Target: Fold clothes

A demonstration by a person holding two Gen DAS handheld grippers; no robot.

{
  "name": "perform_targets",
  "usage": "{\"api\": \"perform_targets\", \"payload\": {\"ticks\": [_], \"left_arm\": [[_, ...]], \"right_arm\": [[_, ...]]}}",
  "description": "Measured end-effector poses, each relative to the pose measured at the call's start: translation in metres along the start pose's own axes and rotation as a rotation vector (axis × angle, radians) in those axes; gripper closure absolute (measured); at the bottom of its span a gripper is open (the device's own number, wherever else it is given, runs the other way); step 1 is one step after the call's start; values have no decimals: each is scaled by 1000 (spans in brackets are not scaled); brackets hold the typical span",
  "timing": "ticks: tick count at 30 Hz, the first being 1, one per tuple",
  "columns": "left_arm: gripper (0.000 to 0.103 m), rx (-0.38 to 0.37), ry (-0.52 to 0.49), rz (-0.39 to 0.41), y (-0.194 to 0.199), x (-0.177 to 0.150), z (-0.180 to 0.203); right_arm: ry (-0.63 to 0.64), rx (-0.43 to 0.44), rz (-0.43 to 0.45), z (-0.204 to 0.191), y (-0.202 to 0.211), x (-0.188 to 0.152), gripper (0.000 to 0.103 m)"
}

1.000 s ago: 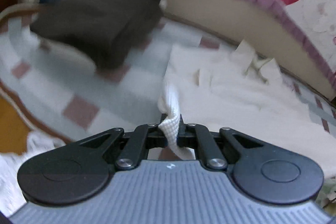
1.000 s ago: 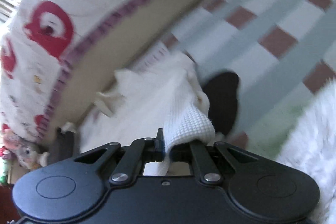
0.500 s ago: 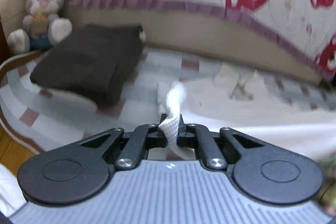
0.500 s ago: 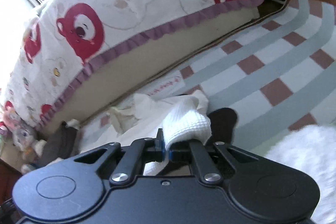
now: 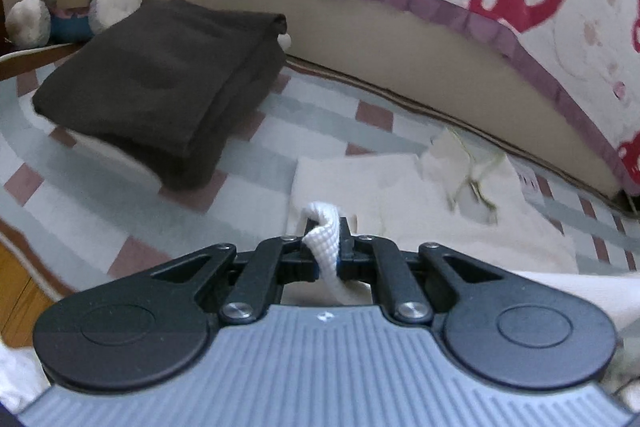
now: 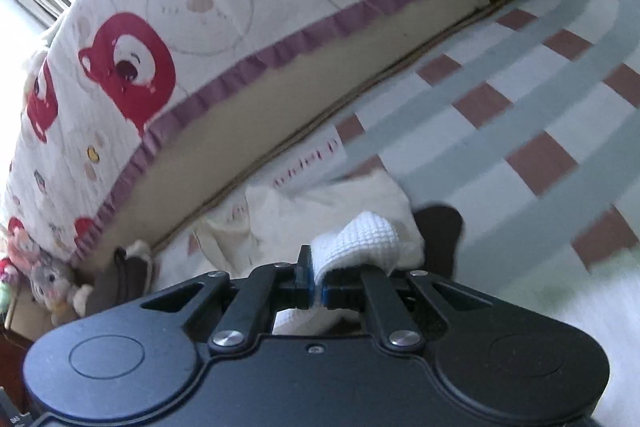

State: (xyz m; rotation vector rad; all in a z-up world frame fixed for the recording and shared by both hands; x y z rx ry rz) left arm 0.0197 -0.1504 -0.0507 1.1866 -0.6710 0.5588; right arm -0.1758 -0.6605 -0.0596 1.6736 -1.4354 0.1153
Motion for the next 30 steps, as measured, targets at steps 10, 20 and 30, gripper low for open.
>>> {"api": "perform_targets", "payload": {"ticks": [10,20,30], "left_arm": [[96,90,-23,-21,-150,33,17],[96,130,0,-81,-219,14,16],[51,109,-23,105,-185,36,19]], "right_arm": [[-12,-85,-76,2,-130,48,97],[64,-73,-227,42,-224,45,93],[125,101,-26,40,-181,91,70]]}}
Point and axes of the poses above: each gripper's, at about its wrist camera, not at the fingertips, and y roughly against the way its jaws point, z to its right, x to its top, the point moved 1 cm from there along -y, roughly the way its jaws point, and after that the axes turned 5 degrees about z, right-handed, at the moved point
